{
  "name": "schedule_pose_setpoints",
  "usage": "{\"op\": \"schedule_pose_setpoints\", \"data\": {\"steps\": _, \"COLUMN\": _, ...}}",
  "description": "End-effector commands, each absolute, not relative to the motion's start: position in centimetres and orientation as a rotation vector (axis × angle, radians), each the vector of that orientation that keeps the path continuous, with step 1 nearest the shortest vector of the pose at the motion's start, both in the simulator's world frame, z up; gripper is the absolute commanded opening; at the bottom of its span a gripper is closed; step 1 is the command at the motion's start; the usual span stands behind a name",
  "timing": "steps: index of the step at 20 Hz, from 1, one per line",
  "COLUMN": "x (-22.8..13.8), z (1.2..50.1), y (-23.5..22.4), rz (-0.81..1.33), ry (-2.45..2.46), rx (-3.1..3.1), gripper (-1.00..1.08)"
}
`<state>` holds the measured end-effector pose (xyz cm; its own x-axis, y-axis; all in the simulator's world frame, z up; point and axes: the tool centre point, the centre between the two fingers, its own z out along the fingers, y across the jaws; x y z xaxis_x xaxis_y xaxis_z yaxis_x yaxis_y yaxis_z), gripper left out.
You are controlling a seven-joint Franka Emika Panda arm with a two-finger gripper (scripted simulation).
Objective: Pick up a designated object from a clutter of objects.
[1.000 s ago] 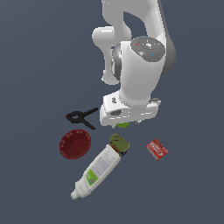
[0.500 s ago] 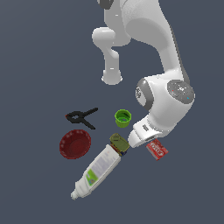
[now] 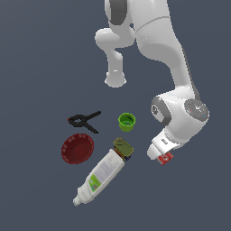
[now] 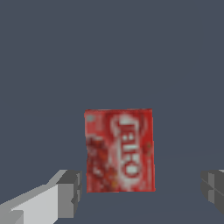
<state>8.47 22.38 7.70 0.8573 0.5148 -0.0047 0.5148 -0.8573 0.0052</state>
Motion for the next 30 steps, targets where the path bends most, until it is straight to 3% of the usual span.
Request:
{"op": "schedule_pose_setpoints", "data": {"steps": 1, "x": 8.4, "z": 7.0, "y": 23.2, "rz": -0.001, "ry": 0.860, "rx": 3.019, "gripper": 1.00}}
{"op": "schedule_pose_setpoints", "data": {"steps": 24, "x": 8.3, "z": 1.5, "y": 23.7, "rz": 0.000, "ry": 0.873, "rx": 3.018, "gripper": 1.00}}
{"op": "schedule_pose_setpoints", "data": {"steps": 25, "x": 8.3, "z": 1.5, "y": 23.7, "rz": 0.000, "ry": 0.873, "rx": 3.018, "gripper": -1.00}}
{"op": "schedule_pose_setpoints", "data": {"steps": 30, "x": 8.3, "z": 1.5, "y": 23.7, "rz": 0.000, "ry": 0.873, "rx": 3.018, "gripper": -1.00}}
